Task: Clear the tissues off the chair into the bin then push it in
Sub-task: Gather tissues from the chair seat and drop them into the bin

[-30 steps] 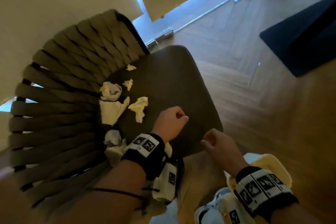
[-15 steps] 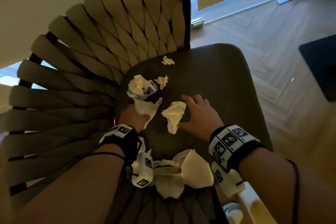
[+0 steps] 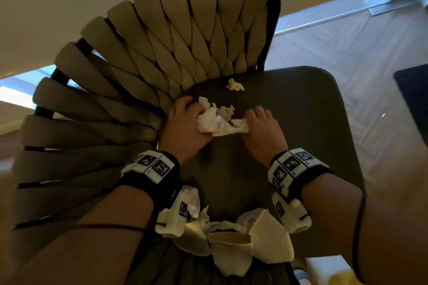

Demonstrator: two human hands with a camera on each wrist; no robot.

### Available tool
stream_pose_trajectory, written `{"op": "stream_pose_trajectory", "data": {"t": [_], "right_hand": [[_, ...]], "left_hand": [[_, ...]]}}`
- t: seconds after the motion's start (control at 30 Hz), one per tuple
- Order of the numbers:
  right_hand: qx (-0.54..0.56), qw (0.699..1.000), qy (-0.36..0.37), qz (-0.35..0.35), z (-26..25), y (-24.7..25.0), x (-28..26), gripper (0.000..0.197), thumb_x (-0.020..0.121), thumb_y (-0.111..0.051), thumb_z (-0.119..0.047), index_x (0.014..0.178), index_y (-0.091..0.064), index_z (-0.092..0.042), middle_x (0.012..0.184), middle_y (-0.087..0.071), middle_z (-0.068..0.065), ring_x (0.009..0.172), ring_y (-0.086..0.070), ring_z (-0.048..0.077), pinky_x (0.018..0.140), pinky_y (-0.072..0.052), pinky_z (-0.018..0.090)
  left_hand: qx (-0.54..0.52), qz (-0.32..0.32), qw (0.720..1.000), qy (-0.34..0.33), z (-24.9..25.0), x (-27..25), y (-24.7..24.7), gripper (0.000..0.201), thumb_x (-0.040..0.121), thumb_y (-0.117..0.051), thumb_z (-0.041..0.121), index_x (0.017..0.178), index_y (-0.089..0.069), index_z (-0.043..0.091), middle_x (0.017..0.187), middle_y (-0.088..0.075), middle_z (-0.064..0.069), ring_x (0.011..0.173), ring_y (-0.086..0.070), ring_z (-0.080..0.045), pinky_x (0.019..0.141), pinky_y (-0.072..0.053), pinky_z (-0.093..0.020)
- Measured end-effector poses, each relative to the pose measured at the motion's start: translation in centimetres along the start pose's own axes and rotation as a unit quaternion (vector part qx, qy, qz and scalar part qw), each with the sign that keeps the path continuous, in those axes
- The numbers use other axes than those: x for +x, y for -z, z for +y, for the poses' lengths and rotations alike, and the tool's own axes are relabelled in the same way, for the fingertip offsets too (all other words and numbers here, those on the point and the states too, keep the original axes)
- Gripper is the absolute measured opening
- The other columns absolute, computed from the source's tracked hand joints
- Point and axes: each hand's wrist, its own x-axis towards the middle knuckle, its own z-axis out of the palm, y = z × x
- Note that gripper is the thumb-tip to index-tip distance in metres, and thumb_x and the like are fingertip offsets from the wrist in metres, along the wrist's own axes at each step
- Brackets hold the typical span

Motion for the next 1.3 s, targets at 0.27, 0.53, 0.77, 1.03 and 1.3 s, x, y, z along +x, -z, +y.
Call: {"op": "stream_pose_trajectory", "data": {"t": [0.27,0.53,0.77,1.03,1.3], "right_hand": [[-0.085,0.995,0.035,-0.029,-2.1,-0.6,7.2,0.083,0.084,-0.055,-0.048,0.149,-0.007,-0.029,0.160,0.003,0.009,0.145,0.001,0.038,0.113,-0.014,0.063],[-0.153,0.987,0.055,-0.019,-3.3,-2.5,7.9,0.061,0.085,-0.057,-0.040,0.137,-0.034,-0.017,0.141,-0.032,0.013,0.126,-0.033,0.034,0.100,-0.036,0.046],[0.028,0.999,-0.036,-0.012,-1.0,-2.7,4.4,0.040,0.090,-0.055,-0.026,0.125,-0.043,-0.013,0.129,-0.048,0.012,0.113,-0.052,0.031,0.086,-0.047,0.040],[0.180,0.945,-0.200,0.186,6.7,-0.5,-7.3,0.013,0.097,-0.040,-0.025,0.095,-0.049,-0.016,0.096,-0.049,0.000,0.081,-0.053,0.018,0.069,-0.040,0.031],[0.260,0.773,-0.503,0.287,24.6,-2.9,-28.9,0.014,0.095,-0.047,-0.021,0.098,-0.053,-0.009,0.096,-0.054,0.011,0.090,-0.053,0.027,0.081,-0.044,0.043]], "left_hand": [[-0.130,0.045,0.987,0.082,-1.8,2.2,-0.5,0.050,0.081,-0.068,0.014,0.126,-0.047,0.004,0.127,-0.054,-0.019,0.117,-0.052,-0.034,0.099,-0.043,-0.040],[-0.147,0.031,0.987,0.062,-2.7,3.6,-1.1,0.062,0.074,-0.073,0.023,0.129,-0.045,0.014,0.133,-0.046,-0.013,0.116,-0.052,-0.031,0.094,-0.046,-0.037],[-0.010,-0.062,0.997,-0.033,0.2,4.5,-1.2,0.070,0.081,-0.068,0.023,0.143,-0.036,0.019,0.143,-0.042,-0.011,0.130,-0.042,-0.029,0.107,-0.037,-0.043],[-0.077,-0.098,0.990,-0.071,7.9,-0.8,-5.4,0.055,0.072,-0.071,0.034,0.123,-0.053,0.030,0.125,-0.054,0.001,0.113,-0.053,-0.019,0.097,-0.048,-0.045],[-0.075,-0.318,0.922,-0.207,25.8,-11.8,-19.2,0.047,0.073,-0.075,0.031,0.116,-0.057,0.025,0.114,-0.058,0.003,0.100,-0.059,-0.014,0.089,-0.052,-0.035]]}}
